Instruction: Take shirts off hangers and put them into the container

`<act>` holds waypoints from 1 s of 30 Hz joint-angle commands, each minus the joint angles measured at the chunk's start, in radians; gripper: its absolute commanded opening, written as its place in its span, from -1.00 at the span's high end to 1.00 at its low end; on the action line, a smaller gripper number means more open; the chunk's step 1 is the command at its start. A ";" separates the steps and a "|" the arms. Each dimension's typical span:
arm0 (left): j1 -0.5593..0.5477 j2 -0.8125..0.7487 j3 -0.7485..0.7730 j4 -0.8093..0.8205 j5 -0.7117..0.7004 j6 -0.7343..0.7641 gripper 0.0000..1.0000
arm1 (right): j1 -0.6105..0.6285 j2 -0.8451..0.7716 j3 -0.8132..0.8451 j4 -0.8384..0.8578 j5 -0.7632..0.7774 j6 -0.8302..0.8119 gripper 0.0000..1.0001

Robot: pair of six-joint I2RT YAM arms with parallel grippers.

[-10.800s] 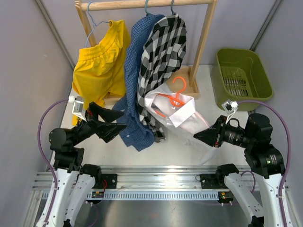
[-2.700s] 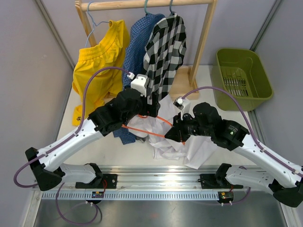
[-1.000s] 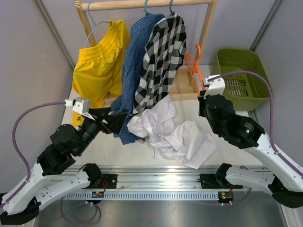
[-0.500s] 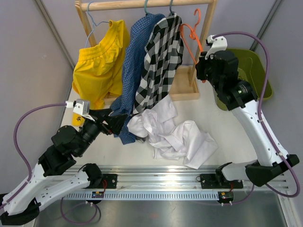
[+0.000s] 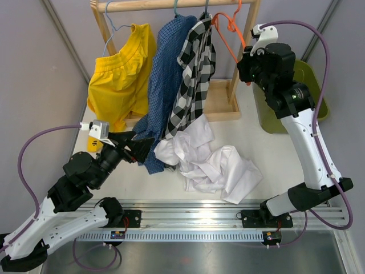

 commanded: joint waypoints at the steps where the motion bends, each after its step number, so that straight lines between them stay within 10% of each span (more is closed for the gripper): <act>1: 0.002 -0.012 -0.002 0.055 0.016 0.006 -0.98 | -0.023 -0.013 0.057 0.074 -0.011 -0.035 1.00; 15: 0.002 0.010 0.010 0.055 0.025 0.000 -0.98 | -0.141 0.125 0.129 0.019 -0.071 -0.009 1.00; 26: 0.002 0.022 0.016 0.053 0.028 -0.005 -0.98 | -0.147 -0.019 -0.140 0.104 -0.150 0.083 1.00; 27: 0.002 0.022 0.016 0.052 0.031 -0.005 -0.98 | -0.147 -0.037 -0.158 0.107 -0.181 0.090 0.88; 29: 0.002 0.027 0.016 0.053 0.033 -0.006 -0.98 | -0.143 -0.073 -0.209 0.096 -0.204 0.109 -0.40; 30: 0.002 0.030 0.018 0.052 0.034 -0.006 -0.98 | -0.137 -0.111 -0.226 0.081 -0.212 0.113 -0.69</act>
